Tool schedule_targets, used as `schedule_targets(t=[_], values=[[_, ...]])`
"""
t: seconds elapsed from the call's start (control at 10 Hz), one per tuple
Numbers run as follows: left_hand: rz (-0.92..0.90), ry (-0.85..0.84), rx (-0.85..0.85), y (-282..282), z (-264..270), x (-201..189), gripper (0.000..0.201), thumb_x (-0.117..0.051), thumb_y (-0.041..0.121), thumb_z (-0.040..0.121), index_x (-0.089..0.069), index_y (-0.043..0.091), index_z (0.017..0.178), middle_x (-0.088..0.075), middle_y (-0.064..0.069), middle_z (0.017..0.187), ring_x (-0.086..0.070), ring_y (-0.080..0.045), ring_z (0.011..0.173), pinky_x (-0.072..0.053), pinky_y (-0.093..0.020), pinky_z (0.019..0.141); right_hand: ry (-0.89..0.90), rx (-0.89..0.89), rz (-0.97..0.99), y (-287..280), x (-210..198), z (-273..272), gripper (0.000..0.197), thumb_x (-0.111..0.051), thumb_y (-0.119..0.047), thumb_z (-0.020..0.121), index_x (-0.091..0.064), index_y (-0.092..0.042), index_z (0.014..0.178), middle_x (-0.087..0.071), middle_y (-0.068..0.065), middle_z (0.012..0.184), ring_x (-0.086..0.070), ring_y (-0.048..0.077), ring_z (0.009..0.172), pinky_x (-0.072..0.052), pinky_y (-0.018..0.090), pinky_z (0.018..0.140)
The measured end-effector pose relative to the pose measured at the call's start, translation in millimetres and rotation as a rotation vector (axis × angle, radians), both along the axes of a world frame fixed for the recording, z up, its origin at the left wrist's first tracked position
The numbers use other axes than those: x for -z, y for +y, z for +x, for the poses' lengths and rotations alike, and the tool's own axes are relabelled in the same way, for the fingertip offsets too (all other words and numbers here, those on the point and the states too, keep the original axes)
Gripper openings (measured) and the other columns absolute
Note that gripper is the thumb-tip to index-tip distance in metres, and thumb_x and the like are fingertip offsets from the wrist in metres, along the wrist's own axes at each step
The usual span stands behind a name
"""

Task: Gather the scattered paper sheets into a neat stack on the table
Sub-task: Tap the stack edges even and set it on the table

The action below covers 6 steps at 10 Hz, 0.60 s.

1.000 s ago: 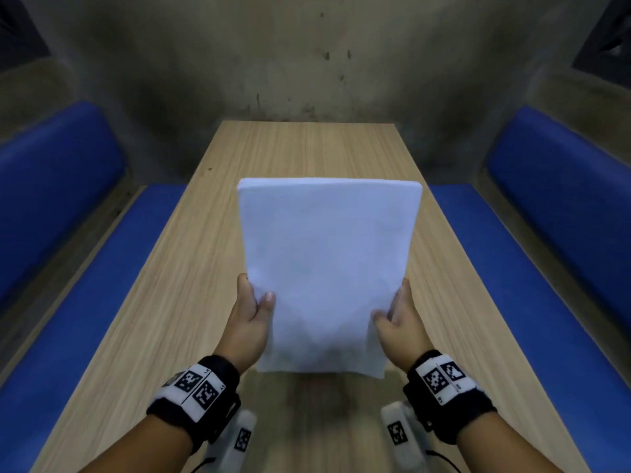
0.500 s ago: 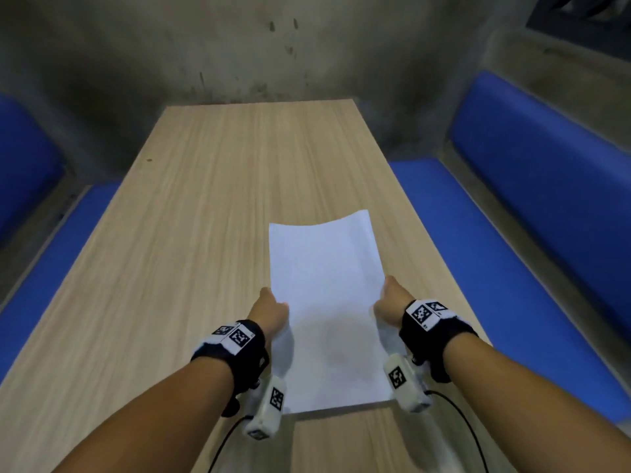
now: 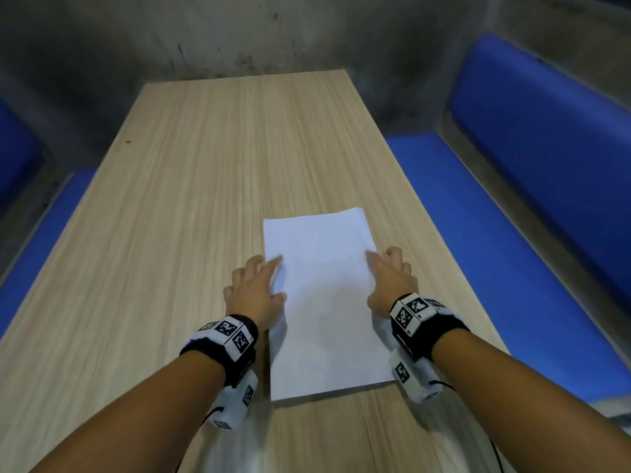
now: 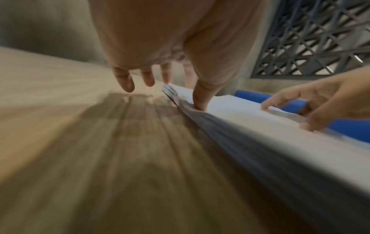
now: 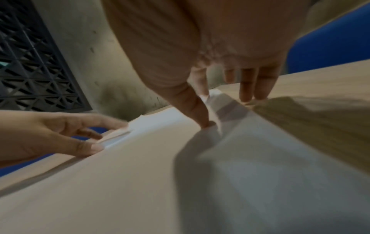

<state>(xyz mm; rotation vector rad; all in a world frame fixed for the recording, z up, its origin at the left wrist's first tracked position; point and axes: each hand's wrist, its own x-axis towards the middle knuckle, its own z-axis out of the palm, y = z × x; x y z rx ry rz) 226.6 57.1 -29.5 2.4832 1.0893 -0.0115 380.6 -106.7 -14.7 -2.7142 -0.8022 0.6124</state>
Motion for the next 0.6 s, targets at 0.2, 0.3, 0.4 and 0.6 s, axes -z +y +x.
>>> schedule_targets(t=[0.2, 0.3, 0.4, 0.6], values=[[-0.003, 0.235, 0.265, 11.6, -10.5, 8.8, 0.076, -0.033, 0.072, 0.084, -0.013, 0.043, 0.152, -0.001, 0.015, 0.164, 0.003, -0.022, 0.152, -0.003, -0.052, 0.118, -0.057, -0.215, -0.239, -7.4, 8.6, 4.8, 0.081, -0.044, -0.061, 0.081, -0.018, -0.028, 0.150, -0.002, -0.007, 0.163, 0.000, 0.027, 0.149, -0.006, 0.059, 0.111], [0.027, 0.260, 0.300, 14.0, -12.3, 9.5, 0.088, -0.033, 0.081, 0.076, -0.007, 0.043, 0.152, 0.002, 0.014, 0.164, 0.005, -0.023, 0.152, -0.002, -0.055, 0.118, -0.062, -0.222, -0.243, -9.7, 10.8, 5.0, 0.094, -0.047, -0.070, 0.075, -0.013, -0.029, 0.152, 0.001, -0.008, 0.163, 0.002, 0.027, 0.149, -0.002, 0.062, 0.113], [0.038, 0.268, 0.293, 12.5, -11.6, 9.6, 0.088, -0.035, 0.079, 0.077, -0.007, 0.042, 0.152, 0.002, 0.012, 0.164, 0.004, -0.024, 0.152, -0.002, -0.055, 0.118, -0.087, -0.214, -0.242, -8.9, 11.9, 4.2, 0.095, -0.048, -0.071, 0.073, -0.015, -0.029, 0.151, -0.002, -0.008, 0.163, -0.001, 0.026, 0.149, -0.003, 0.062, 0.113], [0.010, 0.090, 0.251, 8.5, -11.3, 2.5, 0.086, -0.036, 0.075, 0.081, -0.003, 0.041, 0.152, 0.007, 0.011, 0.164, 0.005, -0.020, 0.152, -0.003, -0.052, 0.120, -0.077, -0.143, -0.085, -9.8, 12.9, 6.0, 0.093, -0.053, -0.068, 0.073, -0.019, -0.028, 0.150, -0.007, -0.007, 0.163, 0.001, 0.025, 0.149, 0.004, 0.061, 0.114]])
